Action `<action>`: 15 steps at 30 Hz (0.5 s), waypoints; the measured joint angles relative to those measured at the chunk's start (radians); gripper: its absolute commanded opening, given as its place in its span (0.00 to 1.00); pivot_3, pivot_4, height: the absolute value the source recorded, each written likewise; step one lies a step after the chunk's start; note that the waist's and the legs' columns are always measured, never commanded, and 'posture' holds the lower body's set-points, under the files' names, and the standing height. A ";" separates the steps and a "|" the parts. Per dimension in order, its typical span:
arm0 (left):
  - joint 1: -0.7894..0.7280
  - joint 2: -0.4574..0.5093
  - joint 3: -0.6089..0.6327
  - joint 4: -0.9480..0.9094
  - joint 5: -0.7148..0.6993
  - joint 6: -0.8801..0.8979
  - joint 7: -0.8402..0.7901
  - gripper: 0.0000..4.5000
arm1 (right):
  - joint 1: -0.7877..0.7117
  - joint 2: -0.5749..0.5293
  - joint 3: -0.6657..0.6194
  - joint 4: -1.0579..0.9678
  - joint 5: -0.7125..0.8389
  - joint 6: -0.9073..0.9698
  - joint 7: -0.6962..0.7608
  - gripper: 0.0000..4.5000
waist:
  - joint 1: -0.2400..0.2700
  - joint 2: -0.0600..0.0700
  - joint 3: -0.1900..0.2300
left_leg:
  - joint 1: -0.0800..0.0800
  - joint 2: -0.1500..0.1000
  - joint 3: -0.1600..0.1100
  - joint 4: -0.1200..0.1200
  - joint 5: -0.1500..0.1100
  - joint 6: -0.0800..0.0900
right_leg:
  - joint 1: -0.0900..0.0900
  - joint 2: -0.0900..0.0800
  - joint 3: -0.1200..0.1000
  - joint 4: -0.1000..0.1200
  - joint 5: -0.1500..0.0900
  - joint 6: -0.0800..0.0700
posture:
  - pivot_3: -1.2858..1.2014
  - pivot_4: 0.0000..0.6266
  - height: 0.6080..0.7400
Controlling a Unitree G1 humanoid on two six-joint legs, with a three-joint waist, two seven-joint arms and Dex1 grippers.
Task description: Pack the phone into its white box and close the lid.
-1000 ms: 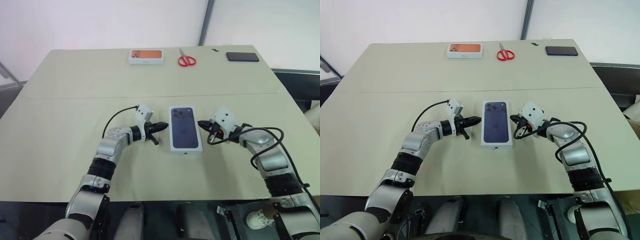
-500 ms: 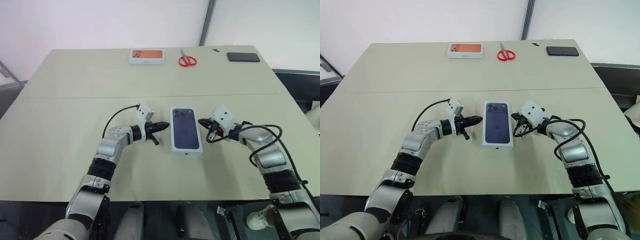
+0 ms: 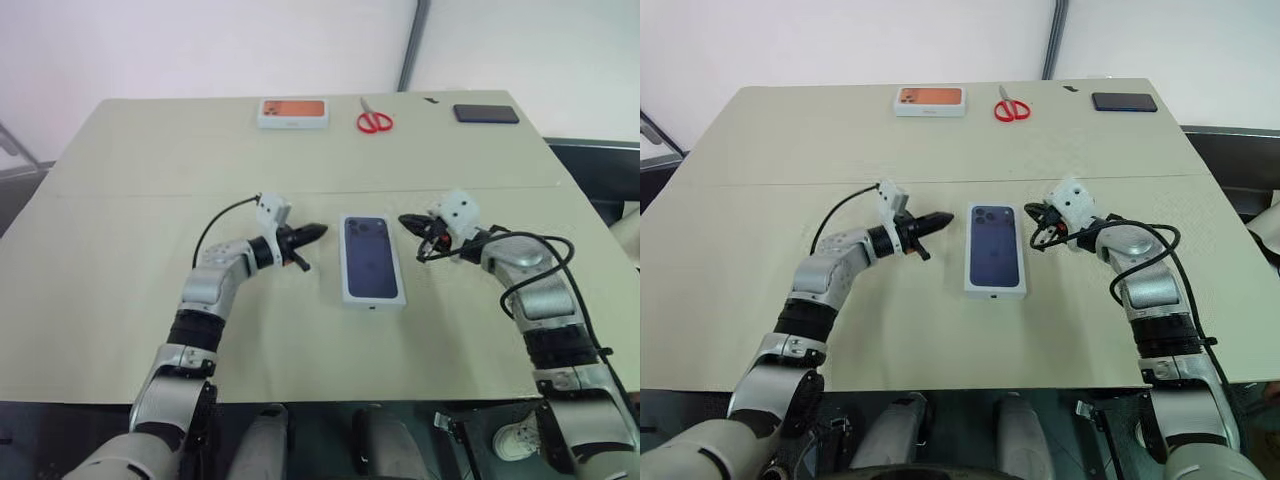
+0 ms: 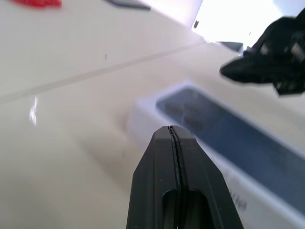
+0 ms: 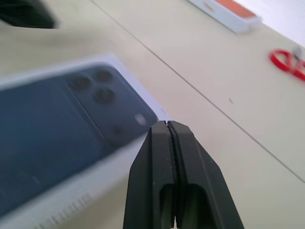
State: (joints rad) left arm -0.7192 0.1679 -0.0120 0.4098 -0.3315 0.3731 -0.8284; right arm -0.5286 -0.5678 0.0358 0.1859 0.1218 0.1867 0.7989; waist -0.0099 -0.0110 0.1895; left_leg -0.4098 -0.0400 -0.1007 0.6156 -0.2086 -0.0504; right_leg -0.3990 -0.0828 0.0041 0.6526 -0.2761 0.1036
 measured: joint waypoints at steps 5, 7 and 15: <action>-0.033 -0.038 -0.065 0.105 0.045 -0.054 -0.037 0.00 | 0.011 0.005 0.060 -0.001 -0.040 -0.028 0.005 0.01 | -0.008 0.000 0.000 | 0.000 0.000 0.000 0.000 0.000 0.000 | 0.000 0.000 0.000 0.000 0.000 0.001 | 0.52 0.24 1.00; -0.031 -0.031 -0.130 0.140 0.095 -0.065 -0.058 0.00 | 0.013 0.010 0.078 -0.003 -0.045 -0.028 0.009 0.01 | -0.012 0.000 0.000 | 0.001 0.000 0.000 -0.001 0.000 0.000 | 0.000 0.001 0.000 0.001 0.000 0.001 | 0.52 0.24 1.00; 0.015 0.028 -0.188 0.083 0.143 -0.098 -0.136 0.00 | 0.128 -0.051 0.151 -0.159 -0.078 -0.034 0.113 0.01 | -0.008 -0.002 -0.004 | 0.008 0.001 -0.002 -0.001 0.000 0.000 | 0.008 0.001 -0.001 -0.002 0.000 0.001 | 0.52 0.24 1.00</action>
State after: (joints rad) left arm -0.7046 0.1958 -0.2002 0.4925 -0.1885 0.2752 -0.9646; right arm -0.4010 -0.6190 0.1865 0.0268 0.0434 0.1527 0.9115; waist -0.0180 -0.0131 0.1856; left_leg -0.4023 -0.0394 -0.1022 0.6148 -0.2090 -0.0499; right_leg -0.3910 -0.0819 0.0034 0.6511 -0.2760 0.1043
